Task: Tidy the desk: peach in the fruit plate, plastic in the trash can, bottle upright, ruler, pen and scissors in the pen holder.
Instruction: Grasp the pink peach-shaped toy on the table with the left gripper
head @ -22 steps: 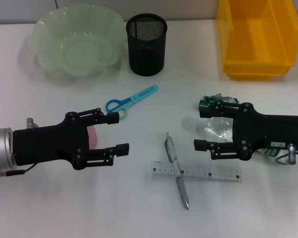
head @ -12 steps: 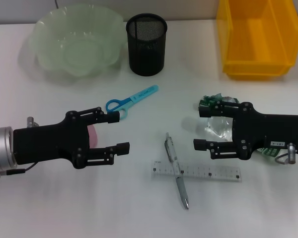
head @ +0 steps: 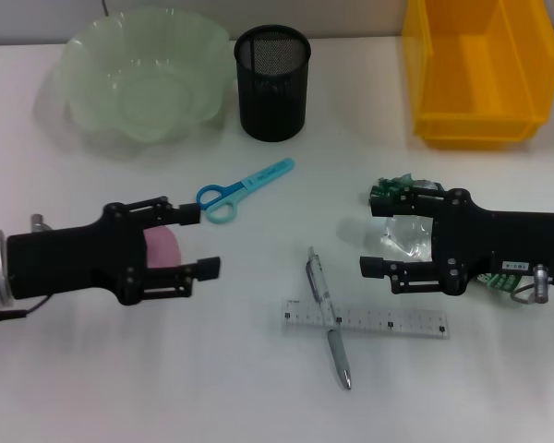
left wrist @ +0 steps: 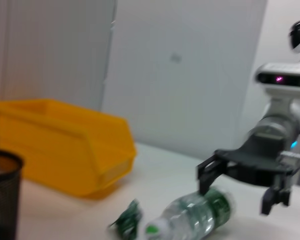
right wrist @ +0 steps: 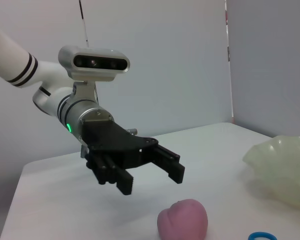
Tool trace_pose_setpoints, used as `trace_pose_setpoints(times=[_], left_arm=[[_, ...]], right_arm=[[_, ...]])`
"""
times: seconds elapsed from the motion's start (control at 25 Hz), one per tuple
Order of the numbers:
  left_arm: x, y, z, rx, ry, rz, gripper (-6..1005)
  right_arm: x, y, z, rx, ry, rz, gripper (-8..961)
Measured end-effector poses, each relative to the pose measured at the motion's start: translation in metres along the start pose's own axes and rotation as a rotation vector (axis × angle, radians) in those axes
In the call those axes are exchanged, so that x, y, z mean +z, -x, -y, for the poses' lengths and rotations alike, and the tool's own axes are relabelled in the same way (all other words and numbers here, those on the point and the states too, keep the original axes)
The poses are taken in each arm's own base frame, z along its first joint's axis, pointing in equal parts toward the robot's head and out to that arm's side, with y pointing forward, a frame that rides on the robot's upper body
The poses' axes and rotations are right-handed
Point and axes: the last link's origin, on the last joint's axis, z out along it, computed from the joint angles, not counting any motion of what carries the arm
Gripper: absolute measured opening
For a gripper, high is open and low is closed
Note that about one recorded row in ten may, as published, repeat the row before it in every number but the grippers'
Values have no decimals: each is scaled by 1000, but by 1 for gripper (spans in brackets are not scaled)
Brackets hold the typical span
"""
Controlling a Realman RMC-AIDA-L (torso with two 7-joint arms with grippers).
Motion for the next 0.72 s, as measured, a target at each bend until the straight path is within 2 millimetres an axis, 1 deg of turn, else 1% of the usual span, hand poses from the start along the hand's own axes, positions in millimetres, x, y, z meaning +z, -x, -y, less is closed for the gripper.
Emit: trace_pose_setpoints(times=[0.04, 0.12, 0.24, 0.32, 0.36, 0.48, 0.52, 0.56, 0.6, 0.72], left_arm=[[-9, 1, 6, -14, -37, 37, 737], [-15, 1, 13, -24, -78, 72, 732], [-20, 2, 23, -44, -121, 128, 724], [-21, 2, 25, -48, -132, 141, 719], [-25, 3, 33, -59, -181, 184, 716], [-25, 3, 33, -59, -181, 184, 708], [-26, 4, 39, -60, -213, 211, 706], [-26, 4, 39, -60, -213, 211, 703], [-29, 8, 46, -82, -245, 275, 700], [-34, 12, 50, -101, -274, 311, 692]], right_arm=[[0, 0, 0, 0, 0, 0, 797], [0, 0, 0, 1, -1, 0, 797], [-1, 0, 0, 3, -7, 6, 797], [-2, -1, -1, -2, -5, 8, 797], [-2, -1, -2, -6, -3, 9, 797], [-2, -1, -2, -12, -1, 10, 797], [-2, -1, -2, -15, 0, 10, 797], [-2, -1, -3, -16, 2, 10, 797], [-2, -1, -3, -17, 3, 10, 797], [-2, -1, -4, -23, 13, 13, 797]])
